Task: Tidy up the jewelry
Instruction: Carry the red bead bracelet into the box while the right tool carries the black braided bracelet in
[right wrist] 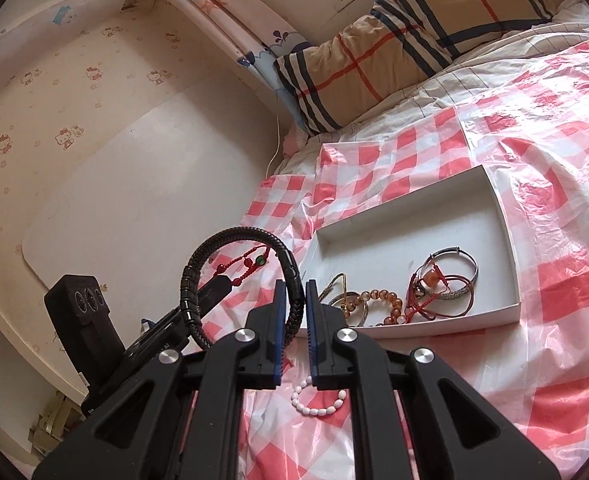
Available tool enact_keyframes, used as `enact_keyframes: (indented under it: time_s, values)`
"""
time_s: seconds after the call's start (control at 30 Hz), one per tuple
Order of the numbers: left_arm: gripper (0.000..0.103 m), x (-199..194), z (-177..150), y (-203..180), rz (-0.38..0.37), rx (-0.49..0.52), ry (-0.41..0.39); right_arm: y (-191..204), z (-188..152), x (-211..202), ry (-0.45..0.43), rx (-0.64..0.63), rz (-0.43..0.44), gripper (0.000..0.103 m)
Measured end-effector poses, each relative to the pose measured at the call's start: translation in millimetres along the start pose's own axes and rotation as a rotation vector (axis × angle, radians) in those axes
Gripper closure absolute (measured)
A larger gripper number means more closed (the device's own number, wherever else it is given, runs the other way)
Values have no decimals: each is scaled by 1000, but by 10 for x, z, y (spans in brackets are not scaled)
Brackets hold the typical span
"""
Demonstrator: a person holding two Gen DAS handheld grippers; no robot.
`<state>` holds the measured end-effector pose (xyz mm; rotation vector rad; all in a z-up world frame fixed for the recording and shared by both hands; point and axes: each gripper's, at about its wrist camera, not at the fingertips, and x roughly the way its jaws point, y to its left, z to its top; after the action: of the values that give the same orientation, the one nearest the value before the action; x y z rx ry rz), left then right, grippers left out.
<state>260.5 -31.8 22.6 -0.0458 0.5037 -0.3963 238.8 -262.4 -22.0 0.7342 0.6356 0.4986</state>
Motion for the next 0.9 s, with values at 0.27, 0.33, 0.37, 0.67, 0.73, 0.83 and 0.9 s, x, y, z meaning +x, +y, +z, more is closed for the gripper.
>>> enact_keyframes:
  time_s: [0.27,0.33,0.37,0.67,0.73,0.83,0.9]
  values:
    - [98,253,56,-18,-22,-33,19,-98,131,212,-14,-14,-100,93]
    - [98,326,30,-13,-23,-41,34,-169,136,246,-14,4,-124,93]
    - [98,360,17,-11,-24,-44,42,-201,138,259,-15,9,-138,93]
    - [98,560,-48,-7,-17,-49,72,-386,195,439,-19,27,-229,93]
    - [98,597,-65,-5,-18,-51,79,-408,189,481,-13,28,-241,93]
    - [98,700,-96,-13,-30,-44,114,-438,175,559,11,26,-278,92]
    - [98,802,-156,-21,-1,-30,151,-477,142,618,38,31,-314,70]
